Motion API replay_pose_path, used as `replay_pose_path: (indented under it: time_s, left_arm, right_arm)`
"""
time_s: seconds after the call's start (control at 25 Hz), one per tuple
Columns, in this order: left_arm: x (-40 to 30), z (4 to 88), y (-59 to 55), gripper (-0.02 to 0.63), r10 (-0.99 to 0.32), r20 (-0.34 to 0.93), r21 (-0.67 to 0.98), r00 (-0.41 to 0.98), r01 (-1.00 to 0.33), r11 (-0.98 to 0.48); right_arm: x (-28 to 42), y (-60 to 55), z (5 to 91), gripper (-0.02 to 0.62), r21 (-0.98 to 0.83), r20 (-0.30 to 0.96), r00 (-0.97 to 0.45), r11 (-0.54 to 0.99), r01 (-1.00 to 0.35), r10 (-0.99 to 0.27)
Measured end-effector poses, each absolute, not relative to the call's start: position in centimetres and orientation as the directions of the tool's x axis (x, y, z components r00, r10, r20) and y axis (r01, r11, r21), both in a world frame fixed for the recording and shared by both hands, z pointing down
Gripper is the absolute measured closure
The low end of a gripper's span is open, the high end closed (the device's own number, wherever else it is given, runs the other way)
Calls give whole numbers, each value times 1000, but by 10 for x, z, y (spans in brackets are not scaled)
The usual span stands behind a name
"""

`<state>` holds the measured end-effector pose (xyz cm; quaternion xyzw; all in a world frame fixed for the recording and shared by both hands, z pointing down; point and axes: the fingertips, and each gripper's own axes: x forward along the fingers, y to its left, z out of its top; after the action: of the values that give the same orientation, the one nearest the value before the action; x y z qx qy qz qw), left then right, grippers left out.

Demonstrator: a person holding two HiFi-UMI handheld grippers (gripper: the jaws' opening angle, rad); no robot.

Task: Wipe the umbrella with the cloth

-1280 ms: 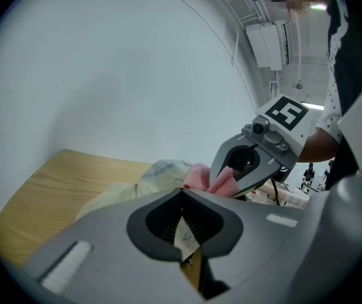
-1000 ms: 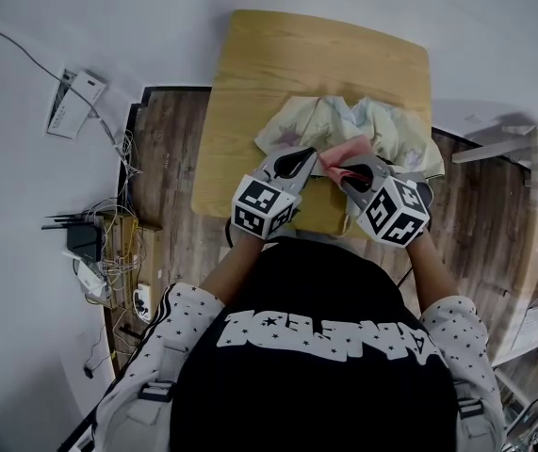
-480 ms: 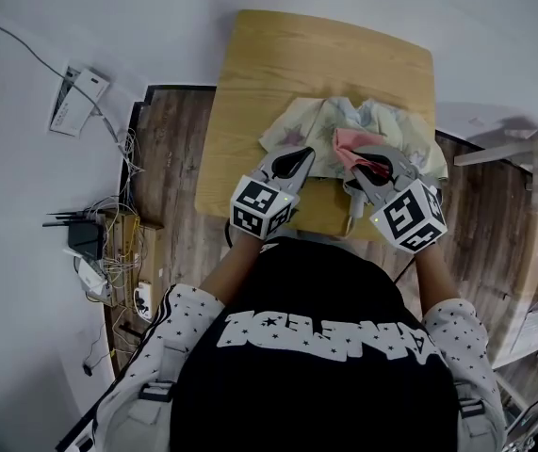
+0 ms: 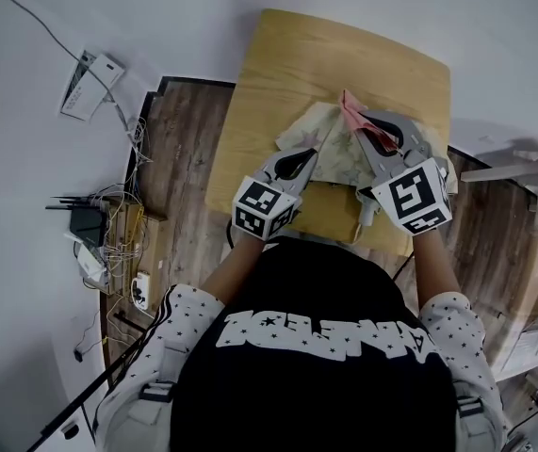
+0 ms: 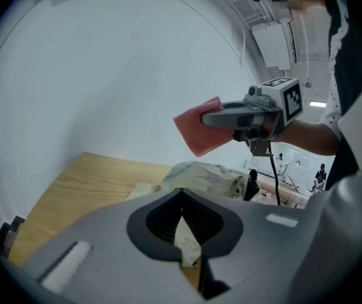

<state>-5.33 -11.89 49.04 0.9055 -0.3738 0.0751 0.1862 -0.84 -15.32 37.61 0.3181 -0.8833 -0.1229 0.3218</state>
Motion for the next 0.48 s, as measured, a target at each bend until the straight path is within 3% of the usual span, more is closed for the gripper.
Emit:
replay_pose_path:
  time_s: [0.24, 0.48]
  left_arm:
    - [-70, 490, -120, 604, -679, 275, 274, 681, -732, -624]
    - [-88, 482, -124, 604, -712, 256, 291, 654, -754, -588]
  right_arm:
    - [-38, -175, 405, 569, 446, 554, -585, 804, -393, -593]
    - [-39, -185, 459, 569, 392, 645, -532, 835, -386, -549]
